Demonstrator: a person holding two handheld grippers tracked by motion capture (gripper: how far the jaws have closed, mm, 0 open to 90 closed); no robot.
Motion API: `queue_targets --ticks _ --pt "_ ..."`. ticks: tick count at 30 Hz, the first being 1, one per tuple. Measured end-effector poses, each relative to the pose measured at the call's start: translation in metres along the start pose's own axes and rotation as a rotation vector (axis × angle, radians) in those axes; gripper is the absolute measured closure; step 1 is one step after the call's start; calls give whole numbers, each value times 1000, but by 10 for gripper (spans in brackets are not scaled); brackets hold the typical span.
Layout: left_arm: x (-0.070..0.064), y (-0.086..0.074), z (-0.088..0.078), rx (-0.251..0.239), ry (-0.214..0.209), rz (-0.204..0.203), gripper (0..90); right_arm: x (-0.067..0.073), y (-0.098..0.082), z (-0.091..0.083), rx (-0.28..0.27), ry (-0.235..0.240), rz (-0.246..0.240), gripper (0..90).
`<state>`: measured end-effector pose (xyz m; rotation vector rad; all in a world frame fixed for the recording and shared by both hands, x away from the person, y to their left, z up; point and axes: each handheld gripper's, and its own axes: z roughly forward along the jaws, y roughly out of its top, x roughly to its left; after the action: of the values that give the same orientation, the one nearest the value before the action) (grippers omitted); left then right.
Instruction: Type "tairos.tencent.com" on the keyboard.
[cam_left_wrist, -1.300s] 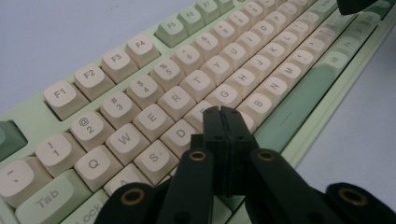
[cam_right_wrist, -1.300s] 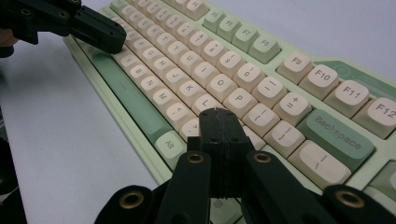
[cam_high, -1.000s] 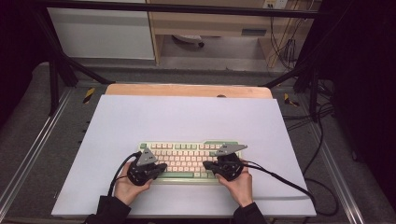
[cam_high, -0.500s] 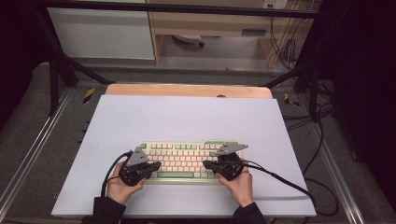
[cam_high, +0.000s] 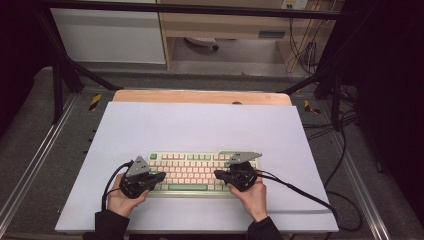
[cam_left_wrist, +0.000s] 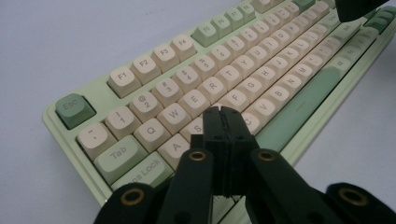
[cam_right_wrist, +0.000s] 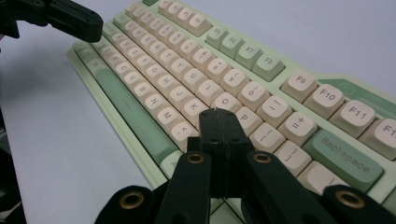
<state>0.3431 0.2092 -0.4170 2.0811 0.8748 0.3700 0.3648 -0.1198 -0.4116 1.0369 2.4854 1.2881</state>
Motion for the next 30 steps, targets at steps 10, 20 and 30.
queue_targets --ticks 10,20,30 --pt "7 -4 -3 -2 16 -15 893 2 6 10 -7 -8 -1 900" --pt "9 -4 -3 -1 15 -20 893 5 14 31 7 -19 -2 900" --pt "9 -5 -2 1 19 -20 893 0 15 40 9 -33 18 900"
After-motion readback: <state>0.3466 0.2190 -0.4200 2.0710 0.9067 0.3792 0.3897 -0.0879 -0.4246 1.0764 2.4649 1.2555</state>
